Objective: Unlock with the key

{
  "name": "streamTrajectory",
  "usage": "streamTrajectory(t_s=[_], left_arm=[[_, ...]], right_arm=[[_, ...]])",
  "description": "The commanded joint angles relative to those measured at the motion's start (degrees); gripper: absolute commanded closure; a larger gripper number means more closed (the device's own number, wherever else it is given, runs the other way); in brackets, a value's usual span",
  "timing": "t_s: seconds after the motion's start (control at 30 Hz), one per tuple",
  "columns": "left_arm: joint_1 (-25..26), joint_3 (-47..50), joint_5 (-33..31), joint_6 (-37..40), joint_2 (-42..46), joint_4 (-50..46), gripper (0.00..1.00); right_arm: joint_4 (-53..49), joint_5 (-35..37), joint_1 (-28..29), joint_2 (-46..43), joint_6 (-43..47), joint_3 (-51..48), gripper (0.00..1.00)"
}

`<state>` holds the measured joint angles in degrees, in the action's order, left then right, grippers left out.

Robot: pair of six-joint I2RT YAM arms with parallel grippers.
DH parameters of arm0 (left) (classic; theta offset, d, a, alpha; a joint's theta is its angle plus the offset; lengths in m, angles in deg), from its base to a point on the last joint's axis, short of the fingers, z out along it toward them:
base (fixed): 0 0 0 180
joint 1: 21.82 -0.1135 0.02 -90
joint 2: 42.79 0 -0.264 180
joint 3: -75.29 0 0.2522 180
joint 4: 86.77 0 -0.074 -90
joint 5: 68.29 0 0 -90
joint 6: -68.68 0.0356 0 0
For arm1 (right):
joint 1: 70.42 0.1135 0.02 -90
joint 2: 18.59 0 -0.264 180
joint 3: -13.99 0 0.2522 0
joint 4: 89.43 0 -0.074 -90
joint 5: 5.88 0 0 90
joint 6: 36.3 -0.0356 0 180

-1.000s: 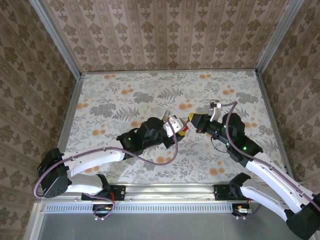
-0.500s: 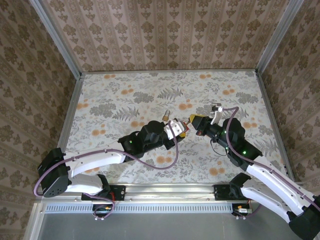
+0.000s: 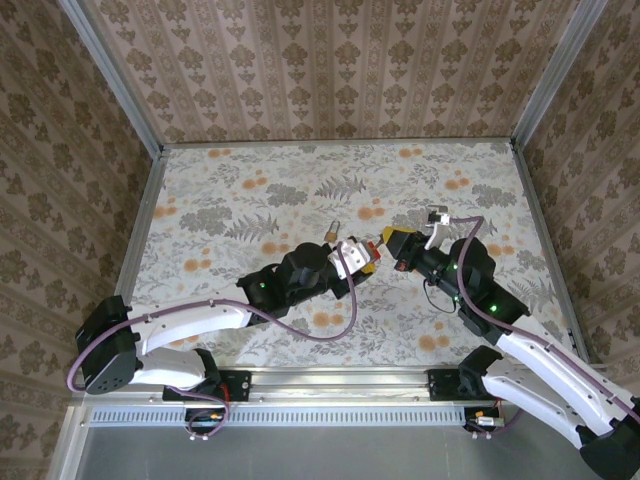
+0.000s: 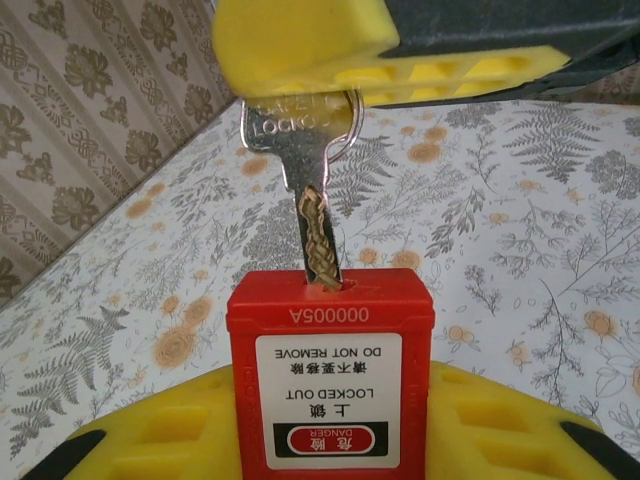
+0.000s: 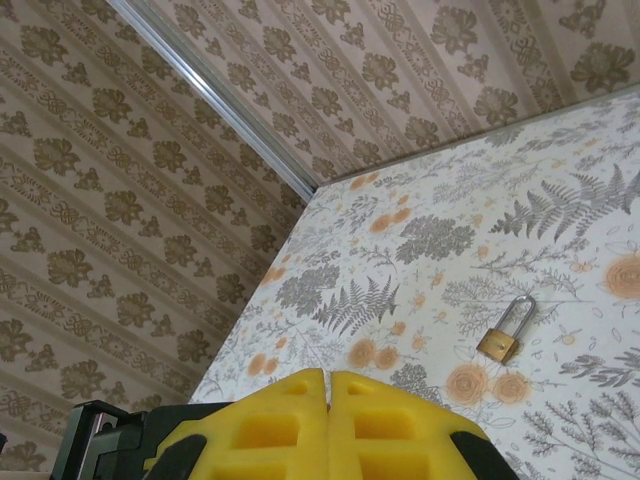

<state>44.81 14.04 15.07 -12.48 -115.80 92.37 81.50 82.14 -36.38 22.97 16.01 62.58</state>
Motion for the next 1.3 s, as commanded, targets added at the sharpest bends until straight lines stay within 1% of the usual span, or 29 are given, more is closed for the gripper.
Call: streamTrajectory(t_s=[0.0, 0.2, 0.6, 0.8, 1.27], left_arm=[[1.22, -1.77, 1.00, 1.18, 0.68, 8.51, 0.66], [1.26, -1.47, 1.36, 0.57, -1.66, 8.19, 0.66], [1.13, -1.03, 2.86, -1.00, -3.72, 7.76, 0.66], [0.87, -0.68, 3.03, -1.70, -3.72, 8.08, 0.66], [-0.95, -0.64, 2.93, -2.28, -3.93, 8.13, 0.67]], right_arm=[[-7.07, 4.64, 0.15, -0.12, 3.98, 1.65, 1.00], [-8.87, 6.18, 0.15, 0.08, 7.13, 4.18, 1.00], [-9.24, 7.20, -0.77, 0.19, 9.24, 6.56, 1.00], [-7.23, 3.27, -3.54, 0.56, 5.03, 6.42, 1.00], [-8.84, 0.17, -3.54, -2.40, 0.36, 5.13, 1.00]])
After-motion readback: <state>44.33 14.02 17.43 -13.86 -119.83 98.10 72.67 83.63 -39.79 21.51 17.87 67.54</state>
